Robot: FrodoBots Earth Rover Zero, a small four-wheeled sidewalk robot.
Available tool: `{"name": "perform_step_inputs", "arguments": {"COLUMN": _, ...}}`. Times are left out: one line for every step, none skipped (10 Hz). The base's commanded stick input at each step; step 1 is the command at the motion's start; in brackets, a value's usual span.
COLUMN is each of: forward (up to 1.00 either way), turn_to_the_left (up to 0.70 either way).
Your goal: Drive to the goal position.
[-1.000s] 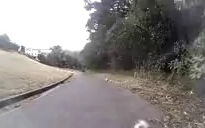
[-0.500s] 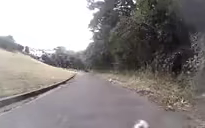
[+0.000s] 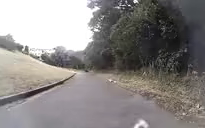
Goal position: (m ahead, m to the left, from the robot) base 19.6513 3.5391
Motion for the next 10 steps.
{"name": "perform_step_inputs", "arguments": {"forward": 0.7, "turn_to_the_left": 0.0}}
{"name": "perform_step_inputs", "arguments": {"forward": 0.7, "turn_to_the_left": 0.0}}
{"name": "perform_step_inputs", "arguments": {"forward": 0.7, "turn_to_the_left": 0.0}}
{"name": "perform_step_inputs", "arguments": {"forward": 0.7, "turn_to_the_left": 0.0}}
{"name": "perform_step_inputs", "arguments": {"forward": 0.7, "turn_to_the_left": 0.0}}
{"name": "perform_step_inputs", "arguments": {"forward": 0.7, "turn_to_the_left": 0.0}}
{"name": "perform_step_inputs", "arguments": {"forward": 0.7, "turn_to_the_left": 0.0}}
{"name": "perform_step_inputs", "arguments": {"forward": 0.7, "turn_to_the_left": 0.0}}
{"name": "perform_step_inputs", "arguments": {"forward": 0.7, "turn_to_the_left": 0.0}}
{"name": "perform_step_inputs", "arguments": {"forward": 0.7, "turn_to_the_left": 0.0}}
